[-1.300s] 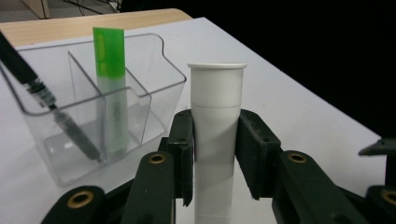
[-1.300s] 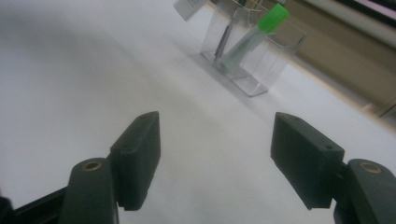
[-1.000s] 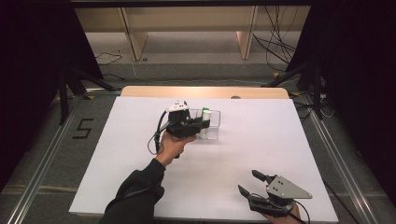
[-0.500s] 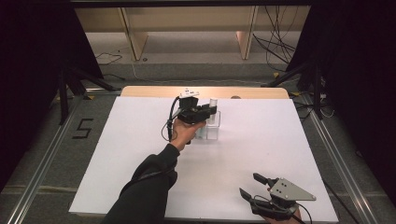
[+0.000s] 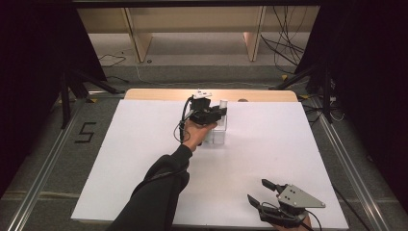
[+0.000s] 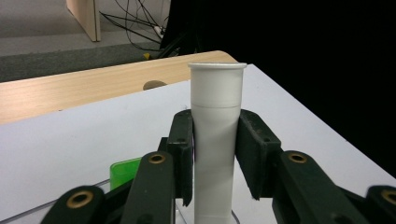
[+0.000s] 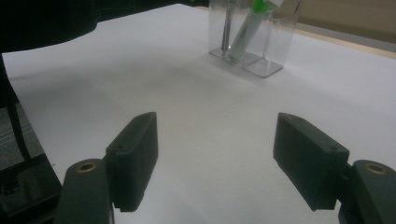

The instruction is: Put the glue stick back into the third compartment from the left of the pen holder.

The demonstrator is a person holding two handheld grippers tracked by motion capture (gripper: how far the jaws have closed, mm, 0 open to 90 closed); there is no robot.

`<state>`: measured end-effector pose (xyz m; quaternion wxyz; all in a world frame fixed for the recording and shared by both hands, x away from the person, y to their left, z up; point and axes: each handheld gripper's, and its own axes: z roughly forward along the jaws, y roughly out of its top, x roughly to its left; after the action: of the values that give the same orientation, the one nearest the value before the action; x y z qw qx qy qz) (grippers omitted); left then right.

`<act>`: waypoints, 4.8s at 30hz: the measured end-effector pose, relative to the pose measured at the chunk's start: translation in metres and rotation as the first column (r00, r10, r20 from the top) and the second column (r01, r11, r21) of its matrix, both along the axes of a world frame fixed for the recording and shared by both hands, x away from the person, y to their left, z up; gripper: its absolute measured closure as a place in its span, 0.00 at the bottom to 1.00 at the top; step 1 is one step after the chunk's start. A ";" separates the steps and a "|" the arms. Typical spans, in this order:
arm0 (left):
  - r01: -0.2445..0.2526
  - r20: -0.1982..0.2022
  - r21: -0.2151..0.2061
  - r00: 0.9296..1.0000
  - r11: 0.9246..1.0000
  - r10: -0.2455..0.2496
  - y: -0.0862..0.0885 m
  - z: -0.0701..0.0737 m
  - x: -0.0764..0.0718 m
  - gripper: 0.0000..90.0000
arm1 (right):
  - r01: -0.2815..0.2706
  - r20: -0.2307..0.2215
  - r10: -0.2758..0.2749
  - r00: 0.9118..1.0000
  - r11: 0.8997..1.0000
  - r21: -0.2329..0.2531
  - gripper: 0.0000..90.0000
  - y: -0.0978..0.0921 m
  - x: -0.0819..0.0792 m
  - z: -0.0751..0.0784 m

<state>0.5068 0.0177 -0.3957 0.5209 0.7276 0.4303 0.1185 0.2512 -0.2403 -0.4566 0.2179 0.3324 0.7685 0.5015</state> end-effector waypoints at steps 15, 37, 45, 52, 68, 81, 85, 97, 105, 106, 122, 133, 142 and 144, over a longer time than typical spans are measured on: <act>-0.002 -0.026 0.022 1.000 1.000 0.003 -0.009 -0.012 0.005 0.75 | 0.001 0.001 -0.001 1.000 1.000 -0.017 0.35 0.000 0.000 -0.001; -0.039 -0.009 0.035 0.999 0.999 0.039 0.003 0.009 -0.002 0.52 | 0.006 0.005 -0.006 1.000 1.000 -0.013 0.36 -0.001 -0.001 -0.001; -0.006 -0.034 0.022 0.999 1.000 0.006 0.012 0.017 -0.009 0.44 | 0.009 0.003 -0.009 1.000 1.000 -0.022 0.36 0.000 -0.001 -0.001; 0.045 -0.048 -0.009 0.998 0.999 -0.046 0.024 0.017 -0.022 0.33 | 0.011 0.002 -0.011 1.000 1.000 -0.015 0.35 -0.001 0.000 -0.001; 0.106 -0.045 -0.075 0.993 0.992 -0.109 0.056 0.006 -0.059 0.25 | 0.009 -0.006 -0.009 1.000 1.000 -0.012 0.35 0.000 0.002 -0.002; 0.131 -0.037 -0.061 0.990 0.990 -0.133 0.072 -0.007 -0.079 0.22 | 0.006 -0.020 -0.006 1.000 1.000 0.005 0.35 -0.003 0.004 -0.003; 0.155 -0.020 -0.053 0.988 0.987 -0.156 0.075 -0.009 -0.088 0.22 | 0.005 -0.027 -0.004 1.000 1.000 0.021 0.35 -0.004 0.004 -0.003; 0.204 0.021 -0.059 0.979 0.977 -0.203 0.099 -0.030 -0.124 0.21 | 0.010 -0.034 -0.009 0.999 1.000 0.029 0.35 -0.003 0.003 -0.003; 0.222 0.038 -0.079 0.975 0.972 -0.220 0.114 -0.045 -0.140 0.19 | 0.015 -0.051 -0.013 0.999 0.999 0.042 0.33 -0.005 0.004 -0.004; 0.222 0.044 -0.083 0.975 0.972 -0.219 0.116 -0.047 -0.143 0.19 | 0.015 -0.053 -0.013 0.999 0.999 0.044 0.33 -0.005 0.005 -0.004; 0.211 0.038 -0.071 0.977 0.975 -0.209 0.135 -0.064 -0.179 0.19 | 0.022 -0.067 -0.018 0.998 0.998 0.066 0.32 -0.007 0.006 -0.004; 0.197 0.051 -0.037 0.979 0.980 -0.195 0.147 -0.067 -0.195 0.19 | 0.024 -0.076 -0.018 0.997 0.997 0.080 0.32 -0.008 0.006 -0.004; 0.182 0.041 -0.041 0.983 0.982 -0.180 0.152 -0.070 -0.202 0.18 | 0.023 -0.082 -0.016 0.996 0.996 0.086 0.32 -0.009 0.007 -0.005; 0.181 0.034 -0.021 0.983 0.983 -0.180 0.152 -0.071 -0.203 0.18 | 0.024 -0.084 -0.017 0.996 0.996 0.088 0.32 -0.010 0.007 -0.005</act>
<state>0.3038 0.1700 -0.4670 0.5451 0.7553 0.3556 0.0771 0.2585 -0.2498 -0.4615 0.1758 0.3703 0.7503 0.5186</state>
